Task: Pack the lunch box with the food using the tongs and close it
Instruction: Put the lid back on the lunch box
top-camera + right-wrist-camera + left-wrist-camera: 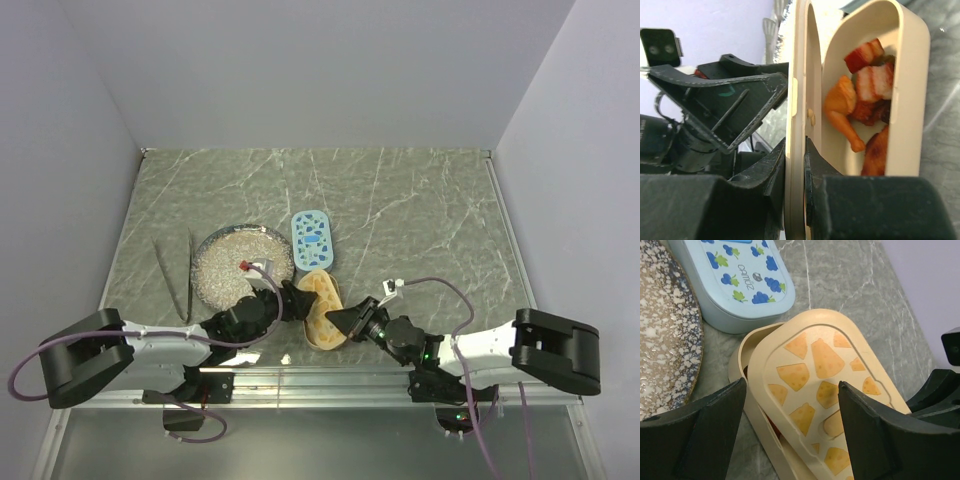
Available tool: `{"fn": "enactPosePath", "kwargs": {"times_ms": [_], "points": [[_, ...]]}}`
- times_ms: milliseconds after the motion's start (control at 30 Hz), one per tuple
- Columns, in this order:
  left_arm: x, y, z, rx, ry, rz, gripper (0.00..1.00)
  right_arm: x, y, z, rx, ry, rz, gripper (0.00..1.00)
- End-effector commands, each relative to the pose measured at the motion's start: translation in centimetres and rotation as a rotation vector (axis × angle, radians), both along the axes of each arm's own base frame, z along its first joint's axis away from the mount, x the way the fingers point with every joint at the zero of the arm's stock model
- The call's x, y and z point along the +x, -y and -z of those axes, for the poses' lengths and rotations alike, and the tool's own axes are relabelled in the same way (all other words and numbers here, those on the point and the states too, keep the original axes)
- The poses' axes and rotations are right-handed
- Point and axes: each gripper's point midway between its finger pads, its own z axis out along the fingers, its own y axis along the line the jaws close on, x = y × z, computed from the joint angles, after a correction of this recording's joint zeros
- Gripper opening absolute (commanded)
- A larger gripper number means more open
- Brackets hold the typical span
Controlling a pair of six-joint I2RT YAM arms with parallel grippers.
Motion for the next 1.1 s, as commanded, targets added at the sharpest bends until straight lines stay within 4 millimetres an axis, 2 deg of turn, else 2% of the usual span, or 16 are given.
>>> {"fn": "enactPosePath", "kwargs": {"times_ms": [0, 233, 467, 733, 767, 933, 1033, 1067], "points": [[0.5, 1.6, -3.0, -0.096, 0.037, 0.0, 0.8, 0.5, -1.0, -2.6, 0.111, 0.013, 0.024, 0.0], [0.4, 2.0, -3.1, -0.1, 0.038, 0.017, 0.8, 0.3, -1.7, -1.4, 0.097, -0.02, 0.004, 0.0], [0.3, 2.7, -2.9, -0.089, 0.033, 0.03, 0.8, 0.0, -1.3, 0.1, 0.028, -0.045, 0.005, 0.0], [0.6, 1.3, -3.6, -0.047, 0.054, -0.046, 0.81, -0.9, -1.0, 3.0, -0.073, -0.097, -0.015, 0.0], [0.8, 1.0, -3.6, -0.043, 0.055, -0.063, 0.82, -1.0, -1.0, 3.2, -0.08, -0.1, -0.023, 0.04], [1.0, 0.6, -3.3, 0.004, 0.049, -0.087, 0.83, -1.6, -0.8, 4.0, -0.127, -0.109, -0.038, 0.13], [1.2, 0.7, -2.9, 0.031, 0.043, -0.093, 0.84, -1.8, -0.4, 4.4, -0.156, -0.108, -0.028, 0.23], [1.3, 0.8, -2.9, 0.037, 0.043, -0.093, 0.84, -1.8, -0.2, 4.4, -0.161, -0.107, -0.023, 0.3]]}}
